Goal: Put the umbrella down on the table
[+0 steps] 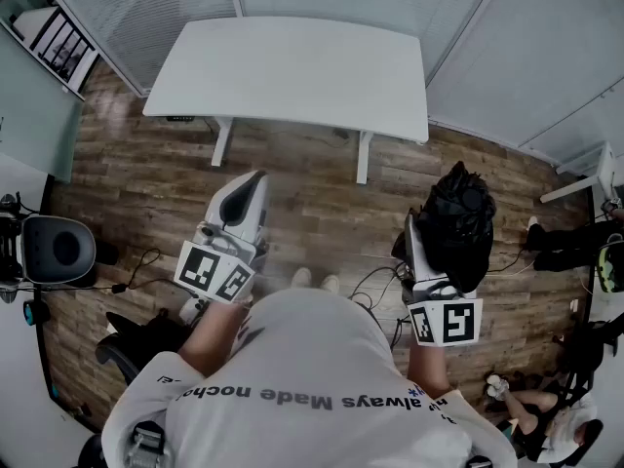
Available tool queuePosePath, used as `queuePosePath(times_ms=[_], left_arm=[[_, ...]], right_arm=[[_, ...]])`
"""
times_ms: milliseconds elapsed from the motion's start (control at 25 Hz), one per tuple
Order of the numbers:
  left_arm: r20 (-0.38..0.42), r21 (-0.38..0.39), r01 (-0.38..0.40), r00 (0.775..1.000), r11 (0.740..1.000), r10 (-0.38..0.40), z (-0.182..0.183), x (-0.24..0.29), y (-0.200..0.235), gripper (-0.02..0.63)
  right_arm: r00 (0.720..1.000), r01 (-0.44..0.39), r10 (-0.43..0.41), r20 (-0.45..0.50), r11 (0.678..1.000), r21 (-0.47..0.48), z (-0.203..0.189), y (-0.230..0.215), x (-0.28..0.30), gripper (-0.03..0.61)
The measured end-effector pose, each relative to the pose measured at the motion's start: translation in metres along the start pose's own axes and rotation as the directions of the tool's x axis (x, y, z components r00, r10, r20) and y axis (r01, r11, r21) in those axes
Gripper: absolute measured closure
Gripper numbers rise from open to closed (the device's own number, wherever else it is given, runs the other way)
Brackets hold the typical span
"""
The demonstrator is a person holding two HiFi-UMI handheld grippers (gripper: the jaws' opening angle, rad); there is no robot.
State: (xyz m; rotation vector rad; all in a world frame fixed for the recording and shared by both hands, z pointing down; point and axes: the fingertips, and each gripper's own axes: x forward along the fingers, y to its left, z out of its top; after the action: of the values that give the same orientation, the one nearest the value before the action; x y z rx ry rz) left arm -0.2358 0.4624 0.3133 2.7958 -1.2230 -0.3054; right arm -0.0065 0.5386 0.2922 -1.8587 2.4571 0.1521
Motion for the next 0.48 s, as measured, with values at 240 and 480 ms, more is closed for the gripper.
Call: queuePosePath(times_ms=[240,480], left_arm=[[0.002,-0.004,0.008,1.0,1.0,-0.008,0.003,0.004,0.021,0.61],[-0.001,-0.013,0.014,1.0,1.0,-0.014,0.005,0.002,0.039,0.609]], right_arm=[[1.0,0.001,-0.001,-0.002,1.0,-0.008,-0.001,0.01,0.021,0.327],[1.0,-0.007,0.006,0.014,0.999,0.053,-0.001,0.02,0.034,0.325]])
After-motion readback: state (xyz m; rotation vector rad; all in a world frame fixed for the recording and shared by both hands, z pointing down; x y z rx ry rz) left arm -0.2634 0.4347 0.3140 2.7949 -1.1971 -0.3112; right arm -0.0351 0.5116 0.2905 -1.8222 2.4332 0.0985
